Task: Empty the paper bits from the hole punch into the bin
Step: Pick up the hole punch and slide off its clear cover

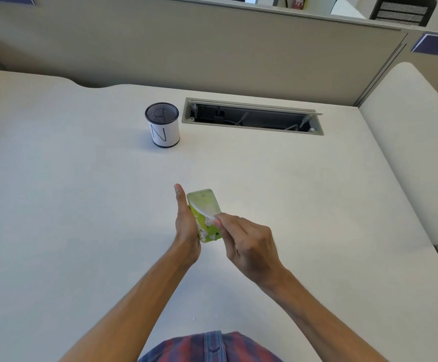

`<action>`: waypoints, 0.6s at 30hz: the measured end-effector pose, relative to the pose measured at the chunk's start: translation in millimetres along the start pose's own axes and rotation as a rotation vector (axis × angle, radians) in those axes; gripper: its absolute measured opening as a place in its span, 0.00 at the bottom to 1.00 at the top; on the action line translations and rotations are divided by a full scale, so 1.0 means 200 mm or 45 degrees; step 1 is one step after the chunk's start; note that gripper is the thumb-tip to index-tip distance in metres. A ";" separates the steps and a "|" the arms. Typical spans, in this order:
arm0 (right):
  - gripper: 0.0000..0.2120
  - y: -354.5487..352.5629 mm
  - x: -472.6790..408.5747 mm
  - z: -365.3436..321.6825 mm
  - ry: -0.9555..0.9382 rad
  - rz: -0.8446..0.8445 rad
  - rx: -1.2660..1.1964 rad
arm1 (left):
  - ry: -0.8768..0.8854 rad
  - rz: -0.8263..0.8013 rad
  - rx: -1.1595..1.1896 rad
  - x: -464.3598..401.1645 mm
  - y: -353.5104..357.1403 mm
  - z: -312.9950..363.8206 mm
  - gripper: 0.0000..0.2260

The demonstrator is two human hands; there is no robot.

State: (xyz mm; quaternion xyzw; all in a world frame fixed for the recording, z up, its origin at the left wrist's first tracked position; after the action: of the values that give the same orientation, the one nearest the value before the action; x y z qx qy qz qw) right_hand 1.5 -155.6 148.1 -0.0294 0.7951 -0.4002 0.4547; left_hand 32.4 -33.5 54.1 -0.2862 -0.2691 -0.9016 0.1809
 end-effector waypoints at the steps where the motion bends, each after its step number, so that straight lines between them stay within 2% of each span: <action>1: 0.10 -0.01 0.00 0.01 0.037 0.009 -0.036 | -0.004 -0.015 0.003 0.00 0.00 0.00 0.41; 4: 0.10 -0.03 0.00 0.07 0.187 0.055 -0.156 | -0.025 -0.023 0.010 0.01 0.00 -0.01 0.43; 7: 0.11 -0.04 0.02 0.13 0.418 0.136 -0.289 | -0.015 0.011 -0.001 0.03 0.00 0.01 0.40; 12: 0.11 -0.01 0.10 0.28 1.193 0.386 -0.900 | -0.041 0.025 -0.017 0.05 0.00 0.01 0.36; 18: 0.14 0.00 0.14 0.31 1.453 0.458 -1.133 | -0.059 0.038 -0.029 0.05 0.01 0.01 0.38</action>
State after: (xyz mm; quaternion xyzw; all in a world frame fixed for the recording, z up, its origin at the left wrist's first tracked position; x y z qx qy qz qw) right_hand 31.1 -204.6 112.4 0.1321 0.9871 0.0868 -0.0252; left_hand 26.6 -34.9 61.4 -0.3132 -0.2586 -0.8949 0.1847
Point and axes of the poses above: each hand's wrist, its own x-axis away from the middle knuckle, its own y-axis out of the palm, z = x × y, the point moved 5 cm from there along -x, towards the middle knuckle
